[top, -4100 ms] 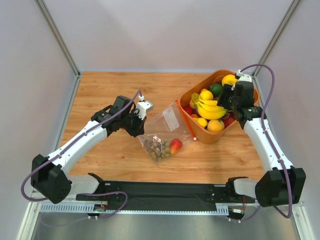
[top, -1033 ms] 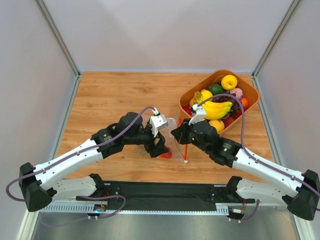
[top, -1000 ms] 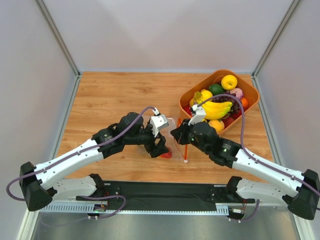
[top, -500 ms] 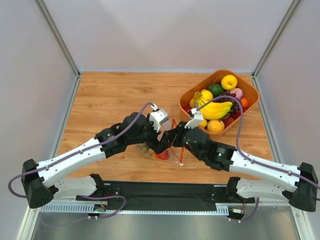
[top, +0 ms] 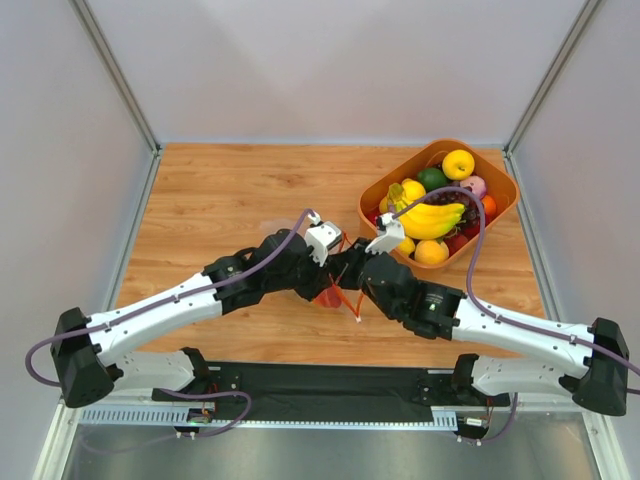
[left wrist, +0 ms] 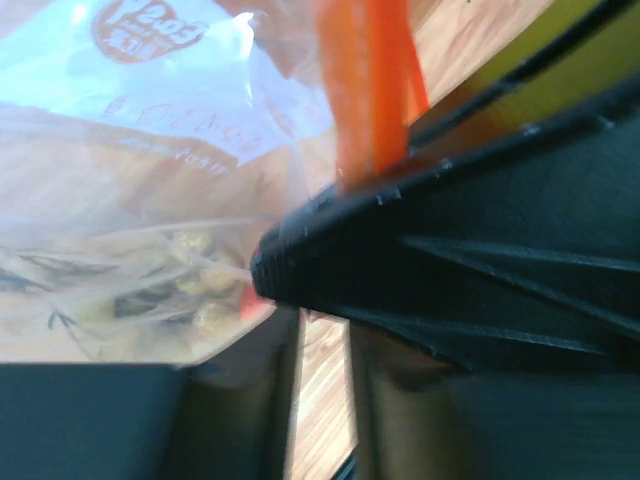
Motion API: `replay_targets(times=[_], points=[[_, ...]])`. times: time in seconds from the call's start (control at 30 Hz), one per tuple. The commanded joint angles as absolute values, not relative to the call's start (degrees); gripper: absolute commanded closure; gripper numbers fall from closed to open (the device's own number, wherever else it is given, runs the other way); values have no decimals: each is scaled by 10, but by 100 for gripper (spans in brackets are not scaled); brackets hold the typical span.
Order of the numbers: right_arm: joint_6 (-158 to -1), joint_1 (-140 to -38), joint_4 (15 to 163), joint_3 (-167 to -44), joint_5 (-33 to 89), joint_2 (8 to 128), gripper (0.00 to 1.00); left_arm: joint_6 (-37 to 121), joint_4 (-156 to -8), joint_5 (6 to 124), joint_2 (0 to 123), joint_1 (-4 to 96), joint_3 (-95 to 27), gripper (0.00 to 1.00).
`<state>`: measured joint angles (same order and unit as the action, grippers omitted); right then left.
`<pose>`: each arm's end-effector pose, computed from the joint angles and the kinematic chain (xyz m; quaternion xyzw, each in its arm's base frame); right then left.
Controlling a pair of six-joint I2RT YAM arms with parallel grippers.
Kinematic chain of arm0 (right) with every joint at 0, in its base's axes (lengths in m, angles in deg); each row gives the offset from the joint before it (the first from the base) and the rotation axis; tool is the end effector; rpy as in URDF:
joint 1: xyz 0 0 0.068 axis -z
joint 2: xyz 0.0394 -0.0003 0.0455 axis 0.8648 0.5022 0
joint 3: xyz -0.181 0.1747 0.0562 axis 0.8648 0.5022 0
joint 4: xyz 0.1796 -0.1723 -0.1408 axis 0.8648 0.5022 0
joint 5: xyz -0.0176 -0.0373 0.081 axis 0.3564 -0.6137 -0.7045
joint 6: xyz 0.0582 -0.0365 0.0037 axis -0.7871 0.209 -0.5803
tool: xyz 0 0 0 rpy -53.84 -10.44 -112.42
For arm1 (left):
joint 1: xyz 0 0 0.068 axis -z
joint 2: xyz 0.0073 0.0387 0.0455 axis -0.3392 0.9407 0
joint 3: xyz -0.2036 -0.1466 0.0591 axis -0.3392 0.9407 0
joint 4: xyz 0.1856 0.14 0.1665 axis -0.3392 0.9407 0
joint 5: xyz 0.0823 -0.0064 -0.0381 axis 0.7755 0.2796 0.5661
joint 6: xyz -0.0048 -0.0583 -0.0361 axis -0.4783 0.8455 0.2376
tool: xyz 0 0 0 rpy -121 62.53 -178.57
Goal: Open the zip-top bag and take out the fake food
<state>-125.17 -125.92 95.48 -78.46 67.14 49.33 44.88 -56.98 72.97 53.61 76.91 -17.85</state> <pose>0.1468 0.2580 0.2833 0.0605 0.8058 0.3509 0.4732 0.1676 -0.2596 0.2751 0.3218 0.8235 -0.2751 0.3775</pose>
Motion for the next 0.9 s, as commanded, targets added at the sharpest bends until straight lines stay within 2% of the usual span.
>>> replay_targets(times=[0.0,0.13,0.3,0.47,0.5,0.6,0.77,0.87], points=[[-1278,-1272,920,-792,681,480,100,458,-587,747,550,770,-205,75],[-1279,-1271,927,-778,685,468,100,457,-585,741,551,770,-202,100],[-1268,-1271,977,-762,711,441,100,451,-588,735,527,770,-186,100],[-1269,-1271,1003,-738,737,397,100,454,-620,653,504,770,-171,100],[-1268,-1271,1006,-737,741,395,100,473,-630,647,501,770,-164,89],[-1269,-1271,1012,-737,741,393,100,502,-679,635,491,771,-130,49],[-1267,-1271,1011,-751,731,414,100,529,-726,656,468,780,-111,37],[-1266,-1271,1007,-752,729,422,100,545,-744,669,465,789,-111,35]])
